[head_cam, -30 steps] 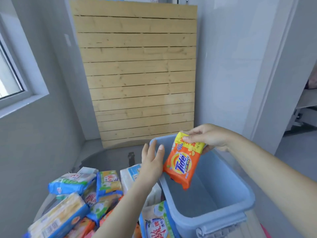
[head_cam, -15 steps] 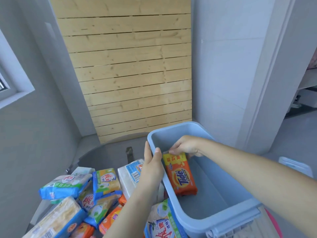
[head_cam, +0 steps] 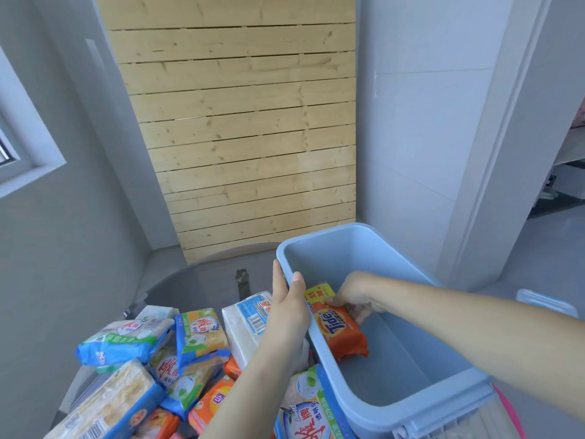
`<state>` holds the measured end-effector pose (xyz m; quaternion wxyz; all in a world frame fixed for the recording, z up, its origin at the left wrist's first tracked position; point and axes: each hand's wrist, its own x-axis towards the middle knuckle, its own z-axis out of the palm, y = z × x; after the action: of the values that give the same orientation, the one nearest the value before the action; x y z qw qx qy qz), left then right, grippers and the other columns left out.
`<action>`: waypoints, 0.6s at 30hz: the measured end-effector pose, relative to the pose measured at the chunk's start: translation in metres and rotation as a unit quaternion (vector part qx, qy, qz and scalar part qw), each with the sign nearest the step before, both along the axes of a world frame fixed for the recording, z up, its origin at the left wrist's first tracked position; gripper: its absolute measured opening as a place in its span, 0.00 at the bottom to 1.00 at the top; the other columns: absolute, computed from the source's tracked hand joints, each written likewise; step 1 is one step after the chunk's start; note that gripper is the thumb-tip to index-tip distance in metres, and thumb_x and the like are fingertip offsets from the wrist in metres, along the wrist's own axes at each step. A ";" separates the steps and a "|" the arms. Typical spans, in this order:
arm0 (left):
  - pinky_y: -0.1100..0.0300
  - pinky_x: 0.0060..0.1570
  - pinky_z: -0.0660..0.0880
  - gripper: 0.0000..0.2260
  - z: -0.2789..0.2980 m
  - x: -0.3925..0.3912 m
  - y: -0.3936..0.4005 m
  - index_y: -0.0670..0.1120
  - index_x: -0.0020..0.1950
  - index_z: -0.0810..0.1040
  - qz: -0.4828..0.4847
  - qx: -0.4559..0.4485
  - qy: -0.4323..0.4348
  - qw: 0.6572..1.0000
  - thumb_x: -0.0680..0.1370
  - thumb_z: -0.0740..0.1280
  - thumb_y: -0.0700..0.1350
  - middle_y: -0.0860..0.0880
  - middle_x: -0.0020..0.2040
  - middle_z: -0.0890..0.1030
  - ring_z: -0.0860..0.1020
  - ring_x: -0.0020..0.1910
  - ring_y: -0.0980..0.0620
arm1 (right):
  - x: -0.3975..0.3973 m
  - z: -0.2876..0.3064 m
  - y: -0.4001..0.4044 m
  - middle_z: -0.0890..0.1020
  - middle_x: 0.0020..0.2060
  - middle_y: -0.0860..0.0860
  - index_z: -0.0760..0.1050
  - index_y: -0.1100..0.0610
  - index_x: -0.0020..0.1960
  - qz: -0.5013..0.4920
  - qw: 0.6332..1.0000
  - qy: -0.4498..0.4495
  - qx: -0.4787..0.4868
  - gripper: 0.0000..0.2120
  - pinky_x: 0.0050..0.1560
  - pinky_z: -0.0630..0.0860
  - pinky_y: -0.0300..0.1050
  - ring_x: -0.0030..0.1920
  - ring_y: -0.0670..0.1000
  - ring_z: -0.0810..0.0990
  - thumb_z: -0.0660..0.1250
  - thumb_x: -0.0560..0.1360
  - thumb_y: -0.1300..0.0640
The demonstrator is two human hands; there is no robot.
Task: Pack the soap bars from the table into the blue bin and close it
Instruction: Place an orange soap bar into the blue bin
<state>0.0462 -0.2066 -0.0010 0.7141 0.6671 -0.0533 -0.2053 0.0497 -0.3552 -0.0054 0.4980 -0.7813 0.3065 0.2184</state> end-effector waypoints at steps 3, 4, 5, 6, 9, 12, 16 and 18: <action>0.44 0.54 0.80 0.23 0.000 0.000 0.000 0.68 0.74 0.51 0.001 -0.005 0.004 1.000 0.82 0.53 0.53 0.53 0.62 0.74 0.81 0.52 0.46 | -0.001 0.000 0.002 0.78 0.33 0.58 0.69 0.70 0.61 -0.004 1.000 -0.008 -0.004 0.20 0.17 0.75 0.45 0.17 0.50 0.78 0.65 0.76 0.57; 0.44 0.54 0.79 0.23 0.001 -0.001 0.000 0.68 0.74 0.50 0.001 0.001 -0.004 1.000 0.82 0.53 0.53 0.53 0.63 0.73 0.81 0.52 0.46 | -0.001 0.000 0.002 0.78 0.34 0.57 0.69 0.70 0.62 0.002 1.000 -0.003 -0.005 0.20 0.19 0.76 0.45 0.18 0.50 0.79 0.65 0.76 0.57; 0.45 0.55 0.79 0.23 0.001 -0.001 0.001 0.67 0.75 0.51 0.002 0.009 -0.012 1.000 0.82 0.53 0.53 0.53 0.64 0.73 0.81 0.52 0.48 | -0.001 0.002 0.002 0.79 0.36 0.56 0.69 0.70 0.62 0.013 1.000 0.005 -0.011 0.21 0.22 0.78 0.46 0.20 0.50 0.79 0.64 0.76 0.56; 0.46 0.56 0.79 0.23 0.002 -0.001 0.001 0.66 0.75 0.51 0.001 0.021 -0.020 1.000 0.82 0.53 0.53 0.53 0.65 0.73 0.80 0.52 0.51 | -0.001 0.005 0.003 0.79 0.38 0.56 0.69 0.69 0.62 0.026 0.999 0.012 -0.023 0.21 0.28 0.80 0.48 0.23 0.50 0.80 0.64 0.77 0.55; 0.67 0.43 0.78 0.18 0.008 -0.004 0.006 0.69 0.70 0.59 -0.006 0.054 -0.058 0.997 0.82 0.53 0.53 0.61 0.59 0.75 0.77 0.42 0.68 | -0.004 0.020 0.007 0.80 0.45 0.59 0.71 0.69 0.61 0.094 0.990 0.015 -0.103 0.23 0.40 0.80 0.50 0.34 0.53 0.81 0.64 0.76 0.51; 0.70 0.45 0.72 0.10 0.017 -0.006 0.021 0.67 0.59 0.69 -0.009 0.077 -0.079 0.994 0.82 0.55 0.52 0.62 0.53 0.75 0.77 0.47 0.69 | -0.010 0.041 0.009 0.80 0.56 0.62 0.73 0.66 0.61 0.109 0.985 -0.041 -0.129 0.22 0.50 0.79 0.51 0.52 0.61 0.82 0.65 0.76 0.50; 0.61 0.59 0.63 0.18 0.015 -0.002 0.054 0.52 0.70 0.69 0.024 0.113 -0.141 0.983 0.81 0.57 0.52 0.57 0.63 0.72 0.69 0.62 0.58 | -0.025 0.062 0.015 0.82 0.55 0.60 0.79 0.62 0.55 0.060 0.960 -0.190 -0.195 0.16 0.51 0.75 0.43 0.51 0.57 0.82 0.65 0.75 0.52; 0.62 0.60 0.63 0.16 0.009 0.000 0.068 0.52 0.69 0.70 0.045 0.140 -0.169 0.975 0.81 0.57 0.50 0.54 0.66 0.71 0.68 0.61 0.59 | -0.034 0.071 0.027 0.83 0.54 0.51 0.81 0.57 0.52 0.038 0.940 -0.282 -0.190 0.10 0.52 0.71 0.40 0.50 0.49 0.80 0.65 0.75 0.54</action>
<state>0.0460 -0.1383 0.0081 0.6025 0.7875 -0.1138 -0.0626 0.0155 -0.3285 0.0653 0.3975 -0.9020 0.1594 -0.0546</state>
